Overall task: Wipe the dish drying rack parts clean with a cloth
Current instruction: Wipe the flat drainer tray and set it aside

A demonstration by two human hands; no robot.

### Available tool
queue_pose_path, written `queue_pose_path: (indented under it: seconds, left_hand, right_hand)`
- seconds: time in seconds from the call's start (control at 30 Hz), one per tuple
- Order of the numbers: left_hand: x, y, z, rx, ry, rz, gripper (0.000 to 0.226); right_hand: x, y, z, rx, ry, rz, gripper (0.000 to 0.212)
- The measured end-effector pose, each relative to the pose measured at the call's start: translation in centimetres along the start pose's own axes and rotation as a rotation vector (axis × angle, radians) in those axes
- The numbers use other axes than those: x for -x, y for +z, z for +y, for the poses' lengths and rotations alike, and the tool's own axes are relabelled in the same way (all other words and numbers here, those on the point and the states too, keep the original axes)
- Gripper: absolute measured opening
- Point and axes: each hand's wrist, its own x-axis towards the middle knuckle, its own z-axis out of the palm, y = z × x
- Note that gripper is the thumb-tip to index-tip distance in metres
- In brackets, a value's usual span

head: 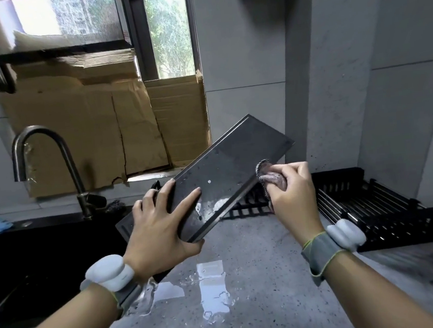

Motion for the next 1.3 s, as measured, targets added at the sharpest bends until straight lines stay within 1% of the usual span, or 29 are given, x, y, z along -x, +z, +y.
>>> queue_pose_path:
  seconds: [0.07, 0.23, 0.37, 0.43, 0.53, 0.6, 0.67, 0.77, 0.8, 0.83, 0.87, 0.9, 0.97, 1.0, 1.07, 1.1, 1.2, 1.3]
  left_hand:
    - [-0.1, -0.1, 0.6, 0.063, -0.022, 0.015, 0.105]
    - [-0.8, -0.6, 1.6, 0.147, -0.051, 0.014, 0.104]
    - [-0.9, -0.6, 1.6, 0.143, -0.047, 0.01, 0.104]
    - [-0.8, -0.6, 1.3, 0.147, -0.046, 0.01, 0.105]
    - [-0.6, -0.6, 1.0, 0.162, -0.035, 0.017, 0.104]
    - [-0.5, -0.7, 1.2, 0.181, -0.03, 0.026, 0.104]
    - [-0.8, -0.8, 1.6, 0.198, -0.036, 0.035, 0.103]
    - [-1.2, -0.6, 1.8, 0.133, -0.037, 0.021, 0.102]
    - [-1.1, -0.5, 1.8, 0.102, -0.03, 0.011, 0.102]
    - [-1.0, -0.4, 1.6, 0.076, -0.019, 0.001, 0.103]
    - [-0.9, -0.3, 1.3, 0.054, -0.004, -0.007, 0.103]
    - [-0.7, -0.3, 1.1, 0.032, 0.018, -0.008, 0.104]
    - [-0.3, -0.3, 0.8, -0.005, 0.074, 0.01, 0.104]
    - [-0.2, -0.3, 0.7, -0.016, 0.099, 0.03, 0.102]
    - [-0.1, -0.5, 0.6, -0.01, 0.134, 0.084, 0.098]
    - [-0.1, -0.6, 0.7, -0.003, 0.144, 0.108, 0.096]
    - [-0.4, -0.8, 1.3, 0.024, 0.137, 0.128, 0.093]
    - [-0.8, -0.7, 2.0, 0.006, 0.121, 0.088, 0.096]
  right_hand:
    - [-0.1, -0.1, 0.1, 0.107, -0.103, 0.015, 0.023]
    - [1.6, 0.8, -0.7, 0.26, -0.308, -0.135, 0.019]
    - [3.4, 1.5, -1.5, 0.284, -0.495, -0.261, 0.009]
    - [2.9, 1.1, -1.4, 0.293, -0.503, -0.253, 0.009]
    - [0.6, 0.2, -0.7, 0.32, -0.38, -0.116, 0.017]
    - [0.0, 0.0, -0.6, 0.315, -0.318, -0.087, 0.022]
    - [1.1, 0.5, -0.9, 0.297, -0.348, -0.134, 0.02]
    - [3.9, 1.6, -1.6, 0.24, -0.467, -0.346, 0.01]
    - [4.3, 1.6, -1.8, 0.217, -0.499, -0.399, 0.009]
    - [4.1, 1.5, -1.8, 0.183, -0.507, -0.403, 0.01]
    - [3.4, 1.3, -1.8, 0.148, -0.487, -0.355, 0.011]
    - [2.3, 1.0, -1.8, 0.13, -0.444, -0.271, 0.015]
    - [-0.2, 0.2, -1.5, 0.174, -0.33, -0.085, 0.023]
    - [-1.4, -0.1, -1.3, 0.209, -0.28, -0.023, 0.026]
    - [-2.4, -0.4, -0.8, 0.275, -0.237, 0.012, 0.029]
    - [-2.3, -0.2, -0.7, 0.301, -0.253, -0.001, 0.029]
    - [-0.3, 1.0, -1.0, 0.315, -0.382, -0.08, 0.032]
    - [2.8, 2.5, -2.0, 0.275, -0.554, -0.291, 0.028]
